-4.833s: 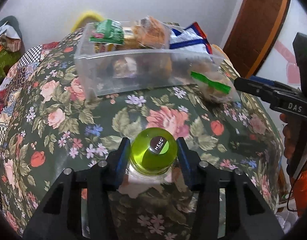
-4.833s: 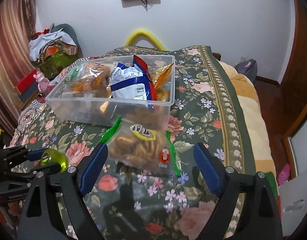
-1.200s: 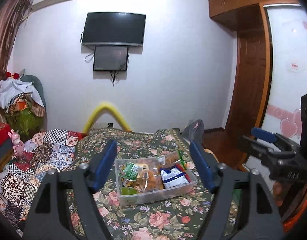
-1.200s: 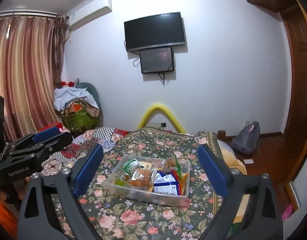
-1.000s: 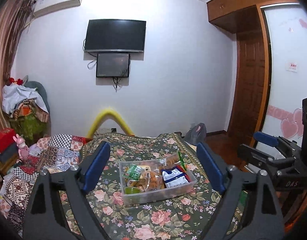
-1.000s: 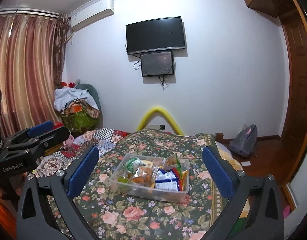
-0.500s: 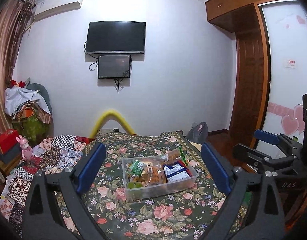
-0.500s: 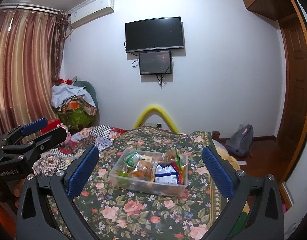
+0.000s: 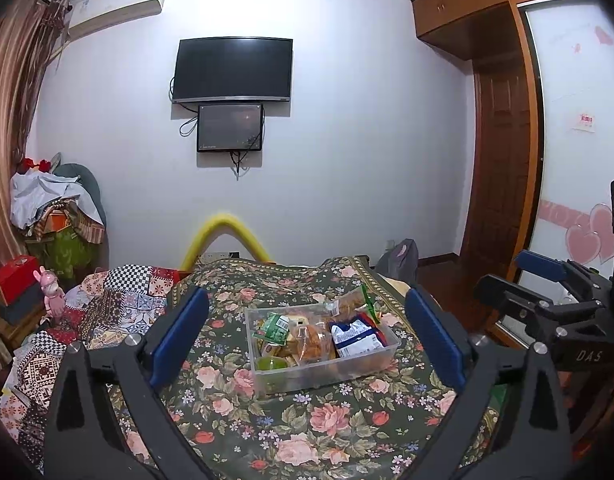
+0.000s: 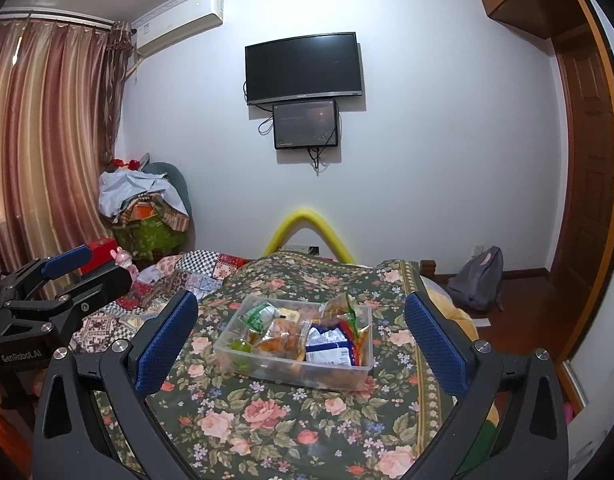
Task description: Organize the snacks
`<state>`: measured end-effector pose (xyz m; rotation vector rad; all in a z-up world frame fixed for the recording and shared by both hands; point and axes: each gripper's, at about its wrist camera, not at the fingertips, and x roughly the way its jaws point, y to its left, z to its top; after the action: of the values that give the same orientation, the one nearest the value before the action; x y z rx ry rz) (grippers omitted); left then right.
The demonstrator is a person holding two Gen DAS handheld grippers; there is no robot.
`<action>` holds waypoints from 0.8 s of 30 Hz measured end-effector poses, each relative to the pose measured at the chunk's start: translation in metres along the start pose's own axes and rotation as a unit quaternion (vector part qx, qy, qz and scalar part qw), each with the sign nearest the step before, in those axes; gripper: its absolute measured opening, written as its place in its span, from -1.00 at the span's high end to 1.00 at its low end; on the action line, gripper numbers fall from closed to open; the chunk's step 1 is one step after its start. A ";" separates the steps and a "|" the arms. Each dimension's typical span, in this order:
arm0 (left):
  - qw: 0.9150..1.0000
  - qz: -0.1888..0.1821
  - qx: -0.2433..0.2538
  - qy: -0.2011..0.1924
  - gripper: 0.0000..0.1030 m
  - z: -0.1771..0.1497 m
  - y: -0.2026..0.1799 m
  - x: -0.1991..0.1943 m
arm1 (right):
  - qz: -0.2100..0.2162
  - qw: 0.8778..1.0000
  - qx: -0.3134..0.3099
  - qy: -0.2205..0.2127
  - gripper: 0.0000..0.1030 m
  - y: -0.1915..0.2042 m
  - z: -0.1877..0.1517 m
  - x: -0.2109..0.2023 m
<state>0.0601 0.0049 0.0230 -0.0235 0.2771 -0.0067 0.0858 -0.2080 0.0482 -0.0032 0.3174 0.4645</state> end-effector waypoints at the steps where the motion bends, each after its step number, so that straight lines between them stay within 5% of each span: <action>1: 1.000 0.000 0.000 0.001 -0.94 0.000 0.000 0.000 | 0.000 1.000 0.000 0.000 -1.00 -0.001 0.000 0.000; 24: 1.000 -0.012 0.005 0.003 -0.95 0.000 -0.003 -0.001 | 0.000 1.000 0.002 -0.003 -1.00 -0.003 0.002 -0.004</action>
<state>0.0592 0.0020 0.0230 -0.0173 0.2833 -0.0312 0.0844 -0.2118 0.0510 0.0019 0.3133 0.4630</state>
